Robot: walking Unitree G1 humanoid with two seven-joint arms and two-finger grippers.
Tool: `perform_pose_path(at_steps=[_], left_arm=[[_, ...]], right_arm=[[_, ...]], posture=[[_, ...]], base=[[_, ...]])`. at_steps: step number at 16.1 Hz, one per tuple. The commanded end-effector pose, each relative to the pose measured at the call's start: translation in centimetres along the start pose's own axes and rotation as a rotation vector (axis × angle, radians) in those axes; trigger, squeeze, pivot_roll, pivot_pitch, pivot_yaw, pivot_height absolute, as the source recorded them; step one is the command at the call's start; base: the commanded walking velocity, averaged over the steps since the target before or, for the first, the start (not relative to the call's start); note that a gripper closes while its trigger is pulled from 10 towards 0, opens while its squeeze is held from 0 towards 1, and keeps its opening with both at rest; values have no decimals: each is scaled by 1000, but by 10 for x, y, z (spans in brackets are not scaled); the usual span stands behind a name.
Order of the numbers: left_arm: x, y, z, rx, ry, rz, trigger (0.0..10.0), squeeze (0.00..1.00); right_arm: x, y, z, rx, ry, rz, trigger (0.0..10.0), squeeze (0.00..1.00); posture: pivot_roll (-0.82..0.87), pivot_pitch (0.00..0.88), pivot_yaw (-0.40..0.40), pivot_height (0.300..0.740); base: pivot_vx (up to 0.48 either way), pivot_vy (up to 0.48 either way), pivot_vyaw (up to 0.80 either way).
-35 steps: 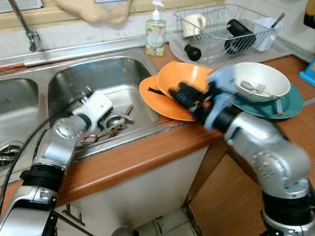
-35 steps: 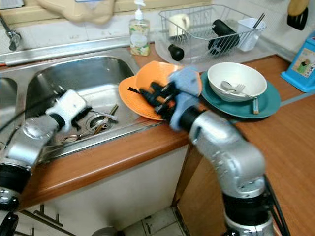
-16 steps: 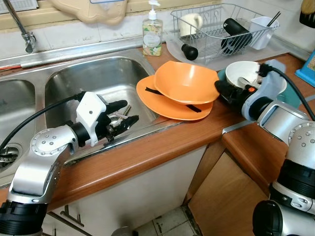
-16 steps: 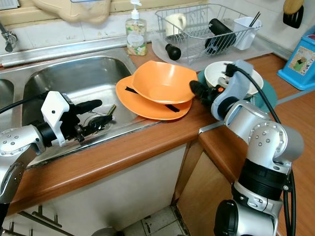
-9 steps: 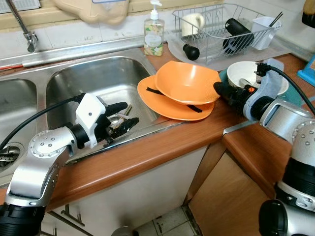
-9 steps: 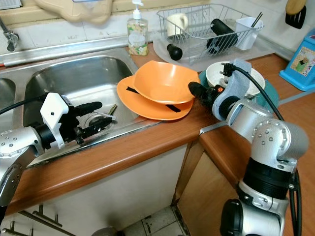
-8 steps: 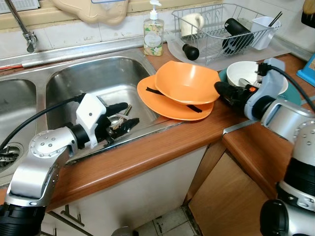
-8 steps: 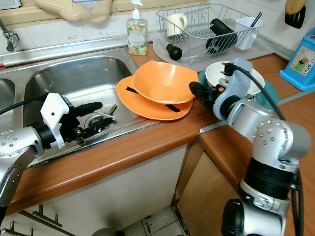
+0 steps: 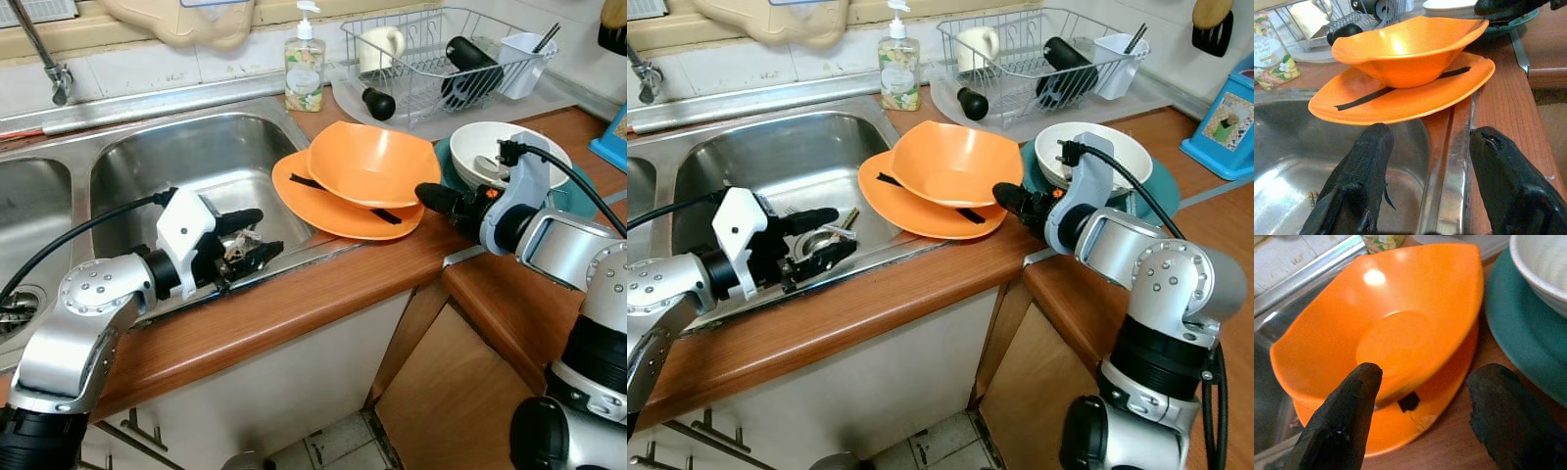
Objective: Kitchen organization
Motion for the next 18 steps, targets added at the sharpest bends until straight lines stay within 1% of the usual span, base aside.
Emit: perform_pose_path(at_steps=[1, 2, 3, 4, 5, 6, 7, 8, 9, 10, 11, 16, 18], left_arm=[[0, 3, -5, -12, -21, 3, 10000, 0], [0, 3, -4, -12, -22, 4, 10000, 0], [0, 3, -4, -12, -21, 5, 10000, 0], [1, 3, -4, -10, -21, 6, 10000, 0], [1, 2, -4, -11, -23, 11, 10000, 0], [0, 1, -5, -16, -26, 19, 10000, 0], [0, 1, -5, -16, -26, 20, 10000, 0], [0, 0, -5, -15, -27, 21, 10000, 0], [0, 0, -5, -14, -26, 21, 10000, 0], [0, 0, -4, -13, -26, 22, 10000, 0], [0, 0, -5, -12, -27, 22, 10000, 0], [-2, 1, -5, -14, -32, 18, 10000, 0], [-2, 1, -5, -17, -30, 18, 10000, 0]], right_arm=[[-4, 4, 2, -36, 12, -8, 8000, 0], [-7, 4, 2, -81, 21, -18, 7098, 0], [-10, 6, 2, -117, 27, -29, 5333, 0], [-13, 6, 2, -149, 39, -32, 4627, 0], [-16, 4, 2, -171, 49, -25, 3608, 0], [-18, 1, 2, -186, 54, -9, 1647, 0], [-19, -1, 1, -192, 54, -1, 627, 0], [-21, -5, 1, -213, 55, 16, 0, 0], [-22, -5, 1, -227, 62, 12, 0, 0], [-25, -4, 2, -273, 82, 4, 0, 0], [-27, -4, 2, -286, 86, 6, 0, 0], [-32, -5, 3, -334, 99, 2, 0, 0], [-33, -5, 3, -337, 99, -1, 0, 0]], posture=[[-55, 0, 8, 740], [-52, 0, 6, 740], [-51, 0, 5, 740], [-52, 0, 6, 740], [-52, 0, 6, 740], [-52, 0, 6, 740], [-48, 0, 6, 740], [-48, 0, 7, 740], [-48, 0, 7, 740], [-49, 0, 10, 740], [-48, 0, 11, 740], [-46, 0, 13, 740], [-45, 0, 14, 740]], base=[[0, 0, 0], [0, 0, 0], [0, 0, 0], [0, 0, 0], [0, 0, 0], [0, 0, 0], [0, 0, 0], [0, 0, 0], [0, 0, 0], [0, 0, 0], [0, 0, 0], [0, 0, 0], [0, 0, 0]])
Point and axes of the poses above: a point about 5 cm out from each wrist's last joint towards the gripper, its own x axis pointing back from the gripper into the wrist, its own y axis along the axis of the wrist's last joint, z = x × y, the point moved 3 cm from there along -x, pointing out of the wrist towards the gripper, and after that the axes turned 8 degrees about x, right-handed, at the moved point
